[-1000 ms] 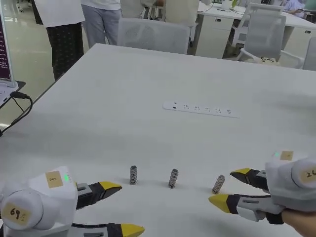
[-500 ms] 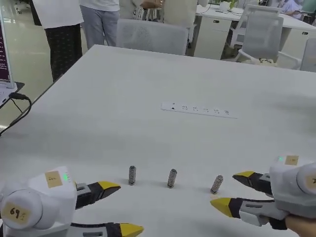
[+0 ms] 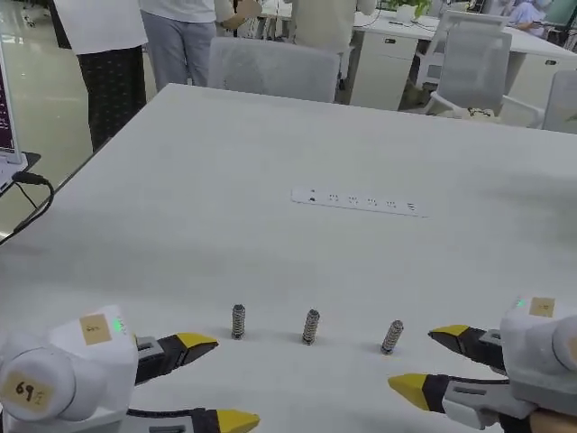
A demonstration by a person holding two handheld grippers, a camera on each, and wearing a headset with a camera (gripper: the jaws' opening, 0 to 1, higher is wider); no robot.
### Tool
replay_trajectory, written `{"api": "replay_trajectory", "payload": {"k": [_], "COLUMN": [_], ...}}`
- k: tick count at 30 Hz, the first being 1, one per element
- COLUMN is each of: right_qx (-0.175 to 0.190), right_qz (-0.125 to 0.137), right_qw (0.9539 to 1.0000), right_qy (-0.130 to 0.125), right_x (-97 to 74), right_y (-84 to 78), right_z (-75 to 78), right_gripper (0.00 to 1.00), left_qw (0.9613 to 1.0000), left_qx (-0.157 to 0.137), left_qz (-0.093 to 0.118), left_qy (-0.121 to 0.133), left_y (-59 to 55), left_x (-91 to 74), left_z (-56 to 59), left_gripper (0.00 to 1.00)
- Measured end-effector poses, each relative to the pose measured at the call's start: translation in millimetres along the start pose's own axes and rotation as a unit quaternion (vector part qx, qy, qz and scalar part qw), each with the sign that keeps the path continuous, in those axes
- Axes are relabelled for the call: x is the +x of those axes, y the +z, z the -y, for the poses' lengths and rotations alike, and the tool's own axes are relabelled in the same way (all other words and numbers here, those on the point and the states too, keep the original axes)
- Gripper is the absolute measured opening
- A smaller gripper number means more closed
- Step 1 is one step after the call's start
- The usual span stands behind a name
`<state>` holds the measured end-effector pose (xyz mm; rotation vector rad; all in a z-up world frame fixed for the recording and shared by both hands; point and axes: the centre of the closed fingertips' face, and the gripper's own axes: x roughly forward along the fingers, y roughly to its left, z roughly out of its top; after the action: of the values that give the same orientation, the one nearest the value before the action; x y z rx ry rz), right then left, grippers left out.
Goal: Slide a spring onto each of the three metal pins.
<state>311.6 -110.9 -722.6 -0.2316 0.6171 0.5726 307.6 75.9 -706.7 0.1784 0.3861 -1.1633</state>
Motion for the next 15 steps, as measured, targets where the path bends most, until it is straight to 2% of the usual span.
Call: {"api": "replay_trajectory", "payload": {"k": [15], "right_qx": [0.004], "right_qz": [-0.003], "right_qw": [1.0000], "right_qy": [0.001], "right_x": [-11.3], "right_y": [-9.5], "right_z": [-12.9], "right_gripper": [0.51], "left_qw": [1.0000], "left_qx": [-0.002], "left_qz": [0.004], "left_qy": [0.002], "left_y": [1.4], "left_x": [-1.1], "left_z": [0.2], "left_gripper": [0.51]}}
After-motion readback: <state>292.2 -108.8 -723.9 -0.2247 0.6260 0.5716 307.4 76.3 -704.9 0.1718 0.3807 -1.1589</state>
